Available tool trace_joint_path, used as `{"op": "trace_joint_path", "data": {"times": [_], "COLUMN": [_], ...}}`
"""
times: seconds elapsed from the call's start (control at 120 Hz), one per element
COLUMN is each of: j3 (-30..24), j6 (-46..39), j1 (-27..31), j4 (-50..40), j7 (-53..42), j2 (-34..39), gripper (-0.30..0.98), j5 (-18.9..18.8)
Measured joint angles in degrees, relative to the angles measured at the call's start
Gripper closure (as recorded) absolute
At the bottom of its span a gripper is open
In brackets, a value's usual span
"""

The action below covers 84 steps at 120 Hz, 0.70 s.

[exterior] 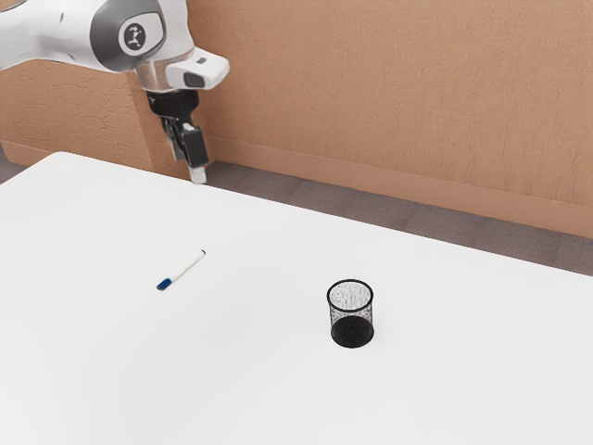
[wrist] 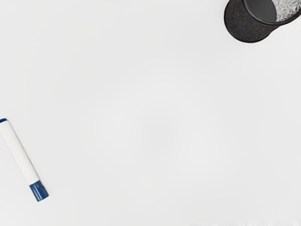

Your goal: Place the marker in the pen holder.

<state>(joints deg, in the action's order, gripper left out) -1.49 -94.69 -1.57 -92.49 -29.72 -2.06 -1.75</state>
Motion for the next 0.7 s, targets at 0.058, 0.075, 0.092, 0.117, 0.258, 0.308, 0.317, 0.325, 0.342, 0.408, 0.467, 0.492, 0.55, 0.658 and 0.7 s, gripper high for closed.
{"op": "trace_joint_path", "data": {"times": [0.058,0.075,0.092,0.117,0.258,0.308,0.317,0.325,0.342,0.408,0.467,0.492,0.55,0.658,0.7], "j3": [0.0,0.01,0.03,0.02,0.68,1.41,1.49,1.57,1.68,1.92,1.99,2.0,3.21,5.13,5.51], "j6": [-0.06,-0.07,-0.08,-0.1,-0.65,-1.41,-1.52,-1.62,-1.81,-2.44,-2.87,-3.42,-6.95,-12.64,-14.97], "j1": [0.14,0.18,0.23,0.34,0.62,0.68,0.75,0.84,1.09,2.54,3.91,4.4,4.34,4.72,5.18], "j4": [0.0,-0.02,-0.04,-0.06,-2.2,-3.48,-3.61,-3.76,-4.07,-4.86,-5.07,-5.5,-10.47,-14.28,-14.94], "j7": [-1.41,-1.79,-2.17,-2.71,-2.95,-1.68,-1.49,-1.29,-0.9,0.59,1.73,2.2,3.57,5.6,6.34], "j2": [0.0,0.0,0.0,0.05,-0.14,-0.11,-0.12,-0.14,-0.19,-0.56,-0.69,-0.68,0.47,0.22,-0.68], "gripper": [0.0,0.0,0.0,0.0,0.0,0.0,0.0,0.0,0.0,0.0,0.0,0.0,0.0,0.0,0.0], "j5": [0.0,0.0,0.0,-0.02,-0.33,-0.26,-0.28,-0.31,-0.34,-0.45,-0.66,-1.02,-0.82,-0.75,-0.87]}}
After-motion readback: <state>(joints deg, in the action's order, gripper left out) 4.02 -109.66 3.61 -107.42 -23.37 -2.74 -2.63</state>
